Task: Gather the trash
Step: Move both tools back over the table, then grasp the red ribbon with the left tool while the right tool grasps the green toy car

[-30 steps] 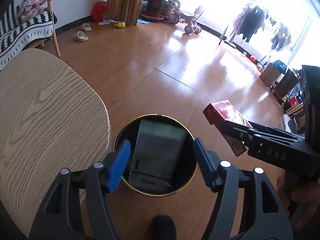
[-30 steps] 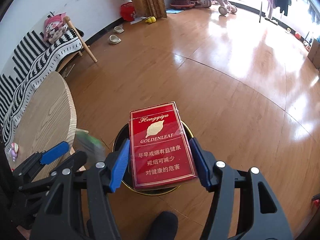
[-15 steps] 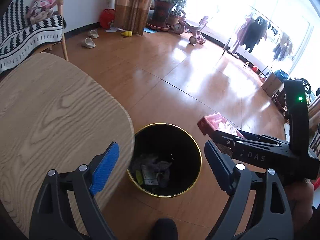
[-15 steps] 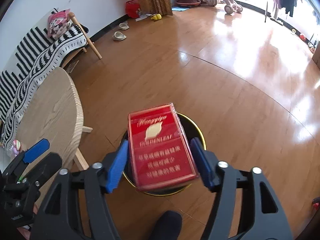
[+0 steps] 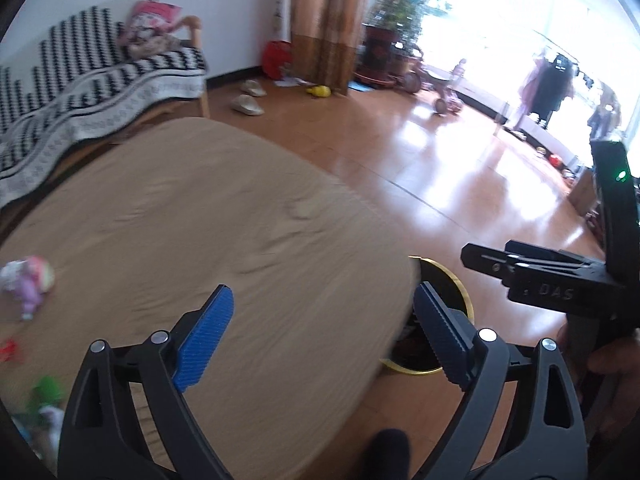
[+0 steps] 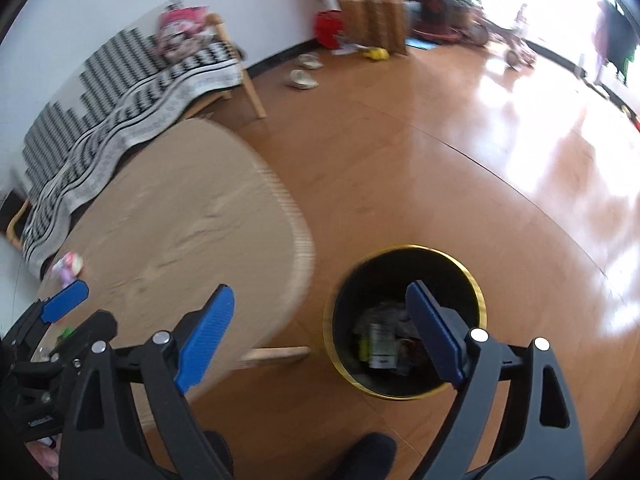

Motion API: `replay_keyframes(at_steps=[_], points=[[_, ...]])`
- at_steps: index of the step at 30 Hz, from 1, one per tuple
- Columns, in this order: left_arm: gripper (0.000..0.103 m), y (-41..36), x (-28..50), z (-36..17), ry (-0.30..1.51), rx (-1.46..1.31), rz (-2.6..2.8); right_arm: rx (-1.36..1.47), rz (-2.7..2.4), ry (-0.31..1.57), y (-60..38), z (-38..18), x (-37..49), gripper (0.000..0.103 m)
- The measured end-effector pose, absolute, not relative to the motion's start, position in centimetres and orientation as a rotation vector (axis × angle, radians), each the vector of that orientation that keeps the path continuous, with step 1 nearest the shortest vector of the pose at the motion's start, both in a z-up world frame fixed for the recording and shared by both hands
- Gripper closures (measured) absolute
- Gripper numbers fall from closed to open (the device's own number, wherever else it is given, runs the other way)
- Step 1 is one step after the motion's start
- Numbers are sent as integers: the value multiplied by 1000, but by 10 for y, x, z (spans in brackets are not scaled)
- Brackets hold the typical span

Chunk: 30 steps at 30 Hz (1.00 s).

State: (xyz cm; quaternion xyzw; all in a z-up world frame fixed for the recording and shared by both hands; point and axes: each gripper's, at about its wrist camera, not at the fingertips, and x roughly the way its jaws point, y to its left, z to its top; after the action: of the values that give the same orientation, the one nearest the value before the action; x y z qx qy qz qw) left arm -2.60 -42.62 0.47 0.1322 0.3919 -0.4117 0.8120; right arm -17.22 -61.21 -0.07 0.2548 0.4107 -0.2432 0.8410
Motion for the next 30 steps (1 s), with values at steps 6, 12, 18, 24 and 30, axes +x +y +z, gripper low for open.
replay_keyframes(at_steps=[6, 12, 18, 24, 30], points=[[13, -340, 10, 25, 809, 261, -737, 467, -337, 871, -533, 20, -105, 18], [12, -235, 51, 31, 784, 240, -551, 397, -161, 896, -443, 28, -43, 17], [12, -125, 89, 26, 825, 135, -380, 318, -17, 953, -350, 17, 8, 16], [12, -62, 102, 14, 854, 105, -291, 204, 73, 1006, -273, -4, 38, 14], [12, -35, 109, 7, 870, 84, -259, 130, 111, 1057, -233, -29, 57, 14]])
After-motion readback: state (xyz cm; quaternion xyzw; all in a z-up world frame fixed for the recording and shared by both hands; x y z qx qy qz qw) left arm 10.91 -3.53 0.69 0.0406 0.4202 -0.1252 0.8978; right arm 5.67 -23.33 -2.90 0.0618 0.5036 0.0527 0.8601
